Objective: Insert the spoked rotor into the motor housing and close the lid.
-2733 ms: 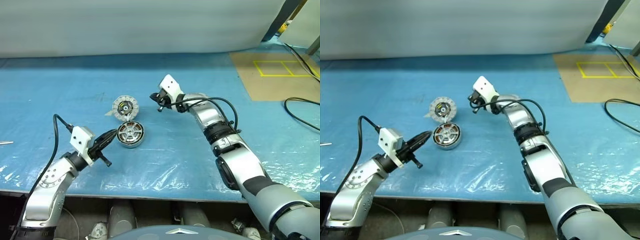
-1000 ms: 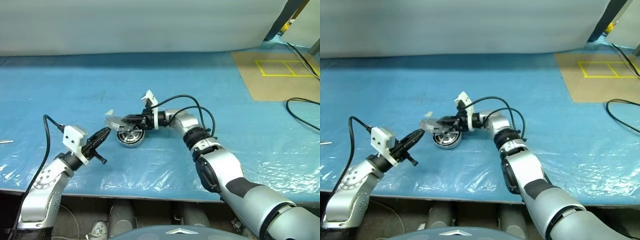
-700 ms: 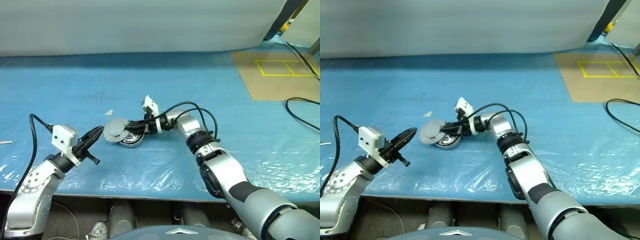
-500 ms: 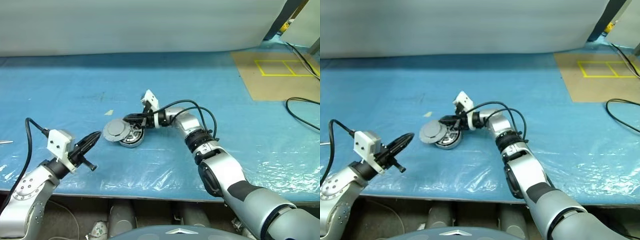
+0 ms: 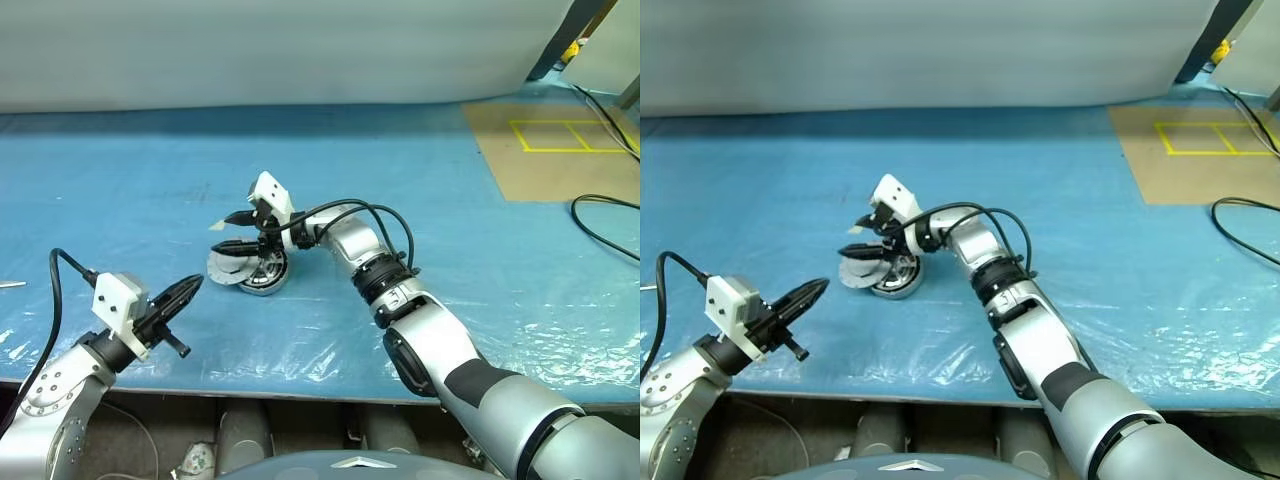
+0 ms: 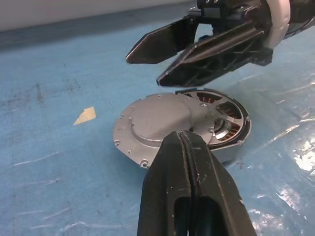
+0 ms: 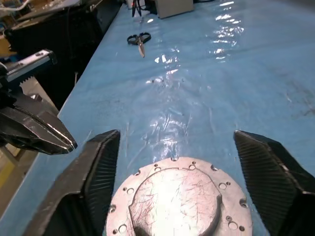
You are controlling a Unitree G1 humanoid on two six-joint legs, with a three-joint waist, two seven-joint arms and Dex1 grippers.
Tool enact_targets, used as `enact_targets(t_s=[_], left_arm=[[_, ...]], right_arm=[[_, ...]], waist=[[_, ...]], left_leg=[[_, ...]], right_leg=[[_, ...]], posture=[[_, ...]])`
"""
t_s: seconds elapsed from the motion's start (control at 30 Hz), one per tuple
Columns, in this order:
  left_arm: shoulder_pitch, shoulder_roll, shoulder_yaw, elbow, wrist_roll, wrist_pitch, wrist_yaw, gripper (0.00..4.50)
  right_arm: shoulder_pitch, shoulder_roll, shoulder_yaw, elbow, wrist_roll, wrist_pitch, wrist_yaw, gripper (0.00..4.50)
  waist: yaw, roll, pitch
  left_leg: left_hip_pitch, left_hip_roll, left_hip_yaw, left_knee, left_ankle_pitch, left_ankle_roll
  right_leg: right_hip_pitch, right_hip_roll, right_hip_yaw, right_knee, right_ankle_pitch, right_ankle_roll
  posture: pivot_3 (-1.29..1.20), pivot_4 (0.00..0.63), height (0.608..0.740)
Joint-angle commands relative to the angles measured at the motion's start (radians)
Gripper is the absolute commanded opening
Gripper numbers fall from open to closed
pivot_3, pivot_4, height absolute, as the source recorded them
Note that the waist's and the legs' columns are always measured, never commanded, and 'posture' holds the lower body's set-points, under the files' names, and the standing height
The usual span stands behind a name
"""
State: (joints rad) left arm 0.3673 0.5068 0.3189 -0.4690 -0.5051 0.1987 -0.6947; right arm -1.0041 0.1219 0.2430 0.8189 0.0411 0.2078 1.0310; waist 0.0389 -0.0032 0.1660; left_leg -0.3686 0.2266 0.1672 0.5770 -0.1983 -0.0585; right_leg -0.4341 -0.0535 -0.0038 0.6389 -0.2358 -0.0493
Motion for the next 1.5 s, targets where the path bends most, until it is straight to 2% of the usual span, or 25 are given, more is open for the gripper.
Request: enact_targets(t_s=[0.03,0.5,0.9,1.0,1.07,1.13,1.27,1.5], left_arm=[[0.034,-0.013,0.008,-0.028,0.002,-0.047,-0.014,0.0],[0.153,-0.125,-0.032,0.083,0.113,-0.274,-0.023,0.0],[0.116,-0.14,-0.049,0.138,0.136,-0.294,0.006,0.0],[0.1,-0.134,-0.056,0.123,0.134,-0.279,0.016,0.0],[0.087,-0.133,-0.066,0.111,0.133,-0.27,0.021,0.0],[0.077,-0.136,-0.084,0.105,0.135,-0.264,0.025,0.0],[0.063,-0.144,-0.118,0.107,0.143,-0.263,0.035,0.0],[0.058,-0.166,-0.167,0.096,0.156,-0.267,0.062,0.0]], right_arm=[[-0.002,0.007,0.05,-0.019,-0.035,-0.02,0.003,4.43],[-0.074,0.039,0.09,0.117,-0.111,-0.069,-0.067,4.43],[-0.046,0.032,0.142,0.106,-0.148,-0.113,-0.002,4.43],[-0.049,0.028,0.144,0.122,-0.164,-0.129,-0.028,3.86],[-0.05,0.025,0.14,0.123,-0.17,-0.138,-0.039,3.25],[-0.049,0.021,0.126,0.112,-0.159,-0.141,-0.04,3.2],[-0.035,0.025,0.033,0.032,-0.033,-0.102,0.039,3.2],[0.025,-0.039,0.029,-0.098,0.008,-0.086,0.129,3.2]], waist=[[-0.001,0.0,0.0],[-0.001,0.0,0.0],[0.0,0.0,0.0],[0.0,0.0,0.0],[0.0,0.0,0.0],[0.0,0.0,0.0],[0.0,0.0,0.0],[0.001,-0.001,0.0]], left_leg=[[0.0,0.0,0.0,0.0,0.0,0.0],[0.001,0.0,0.0,-0.001,0.0,0.0],[0.001,0.0,0.001,-0.001,0.0,0.0],[0.001,0.0,0.001,-0.001,0.0,0.0],[0.001,0.0,0.001,-0.001,0.0,0.0],[0.002,0.0,0.001,-0.001,0.0,0.0],[0.002,0.0,0.001,0.0,0.0,0.0],[0.001,0.0,0.001,0.0,0.0,0.0]], right_leg=[[0.0,0.0,0.0,0.0,0.0,0.0],[0.0,0.0,0.001,0.0,0.0,0.0],[0.0,0.0,0.001,0.0,0.0,0.0],[0.0,0.0,0.001,0.0,0.0,0.0],[0.0,0.0,0.001,0.0,0.0,0.0],[0.0,0.0,0.001,0.0,0.0,0.0],[0.0,0.0,0.001,0.001,0.0,0.0],[0.0,0.0,0.001,0.001,0.0,0.0]], posture=[[0.0,0.15,0.74],[0.0,0.15,0.74],[0.0,0.15,0.74],[0.0,0.15,0.74],[0.0,0.15,0.74],[0.0,0.15,0.74],[0.0,0.15,0.74],[0.0,0.15,0.74]])
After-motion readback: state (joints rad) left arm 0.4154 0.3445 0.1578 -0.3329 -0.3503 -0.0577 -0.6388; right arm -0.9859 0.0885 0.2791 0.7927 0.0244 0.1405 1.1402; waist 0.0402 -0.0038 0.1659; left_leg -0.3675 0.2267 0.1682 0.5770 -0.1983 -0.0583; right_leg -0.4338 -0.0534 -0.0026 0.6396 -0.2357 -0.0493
